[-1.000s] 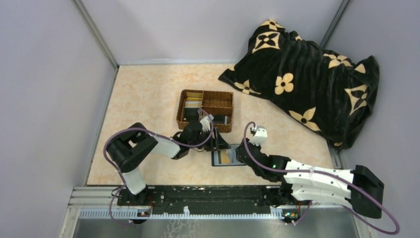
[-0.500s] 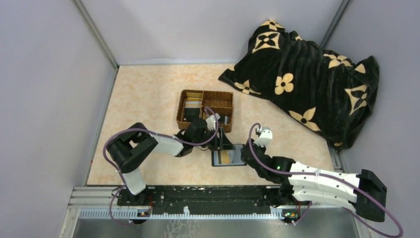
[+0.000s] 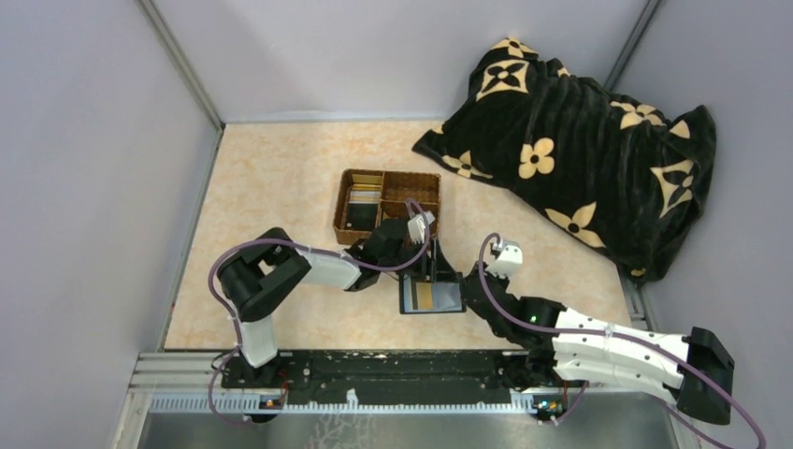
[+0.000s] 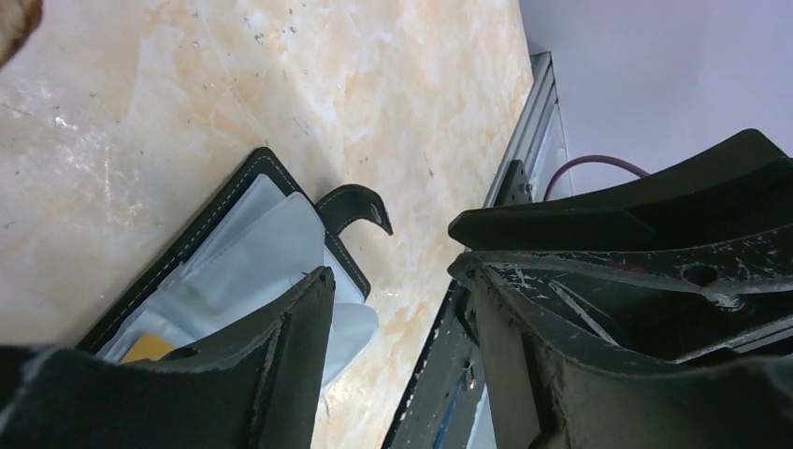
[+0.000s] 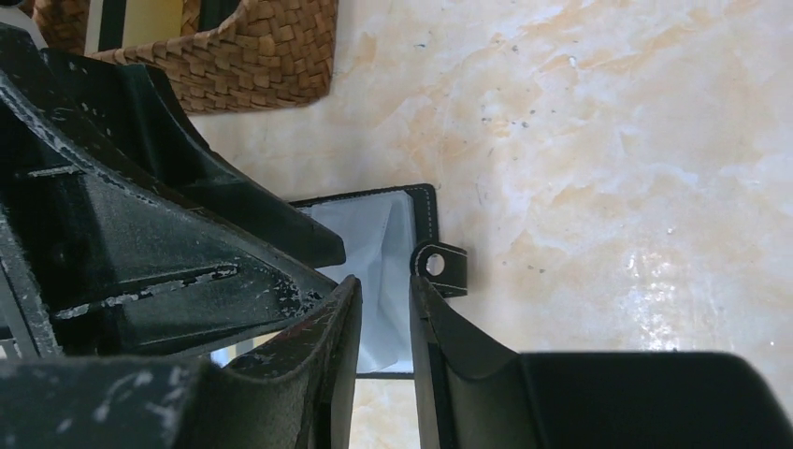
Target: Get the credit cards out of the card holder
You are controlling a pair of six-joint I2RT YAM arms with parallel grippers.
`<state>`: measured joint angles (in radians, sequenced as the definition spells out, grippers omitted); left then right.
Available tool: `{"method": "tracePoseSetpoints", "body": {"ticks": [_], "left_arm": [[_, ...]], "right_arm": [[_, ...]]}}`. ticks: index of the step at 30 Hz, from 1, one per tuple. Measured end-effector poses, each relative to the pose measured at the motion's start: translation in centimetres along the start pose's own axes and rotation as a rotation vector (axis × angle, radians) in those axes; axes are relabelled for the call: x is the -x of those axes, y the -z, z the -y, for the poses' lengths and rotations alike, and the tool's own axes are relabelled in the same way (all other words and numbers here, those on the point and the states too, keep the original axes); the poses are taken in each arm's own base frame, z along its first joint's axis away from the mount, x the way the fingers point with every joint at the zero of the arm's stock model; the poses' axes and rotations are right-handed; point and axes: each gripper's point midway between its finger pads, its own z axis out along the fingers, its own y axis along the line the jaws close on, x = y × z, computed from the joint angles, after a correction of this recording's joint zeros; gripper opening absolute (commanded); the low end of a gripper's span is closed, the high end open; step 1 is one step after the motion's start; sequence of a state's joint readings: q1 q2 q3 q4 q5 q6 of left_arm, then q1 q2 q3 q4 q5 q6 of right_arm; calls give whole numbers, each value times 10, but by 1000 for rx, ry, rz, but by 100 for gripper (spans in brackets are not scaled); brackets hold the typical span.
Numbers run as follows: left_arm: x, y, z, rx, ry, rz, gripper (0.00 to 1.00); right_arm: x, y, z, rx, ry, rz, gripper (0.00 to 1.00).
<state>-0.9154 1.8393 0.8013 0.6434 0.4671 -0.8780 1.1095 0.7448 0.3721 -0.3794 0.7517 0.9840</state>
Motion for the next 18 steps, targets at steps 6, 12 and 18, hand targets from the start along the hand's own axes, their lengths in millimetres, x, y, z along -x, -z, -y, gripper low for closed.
{"method": "tracePoseSetpoints", "body": {"ticks": [6, 12, 18], "left_arm": [[-10, -12, -14, 11, 27, -34, 63], [-15, -17, -23, 17, 48, -46, 63], [-15, -15, -22, 22, 46, -43, 63]], "right_arm": [[-2, 1, 7, -7, 12, 1, 4], [-3, 1, -2, 33, 19, -8, 0], [-6, -3, -16, 75, 37, -20, 0]]}}
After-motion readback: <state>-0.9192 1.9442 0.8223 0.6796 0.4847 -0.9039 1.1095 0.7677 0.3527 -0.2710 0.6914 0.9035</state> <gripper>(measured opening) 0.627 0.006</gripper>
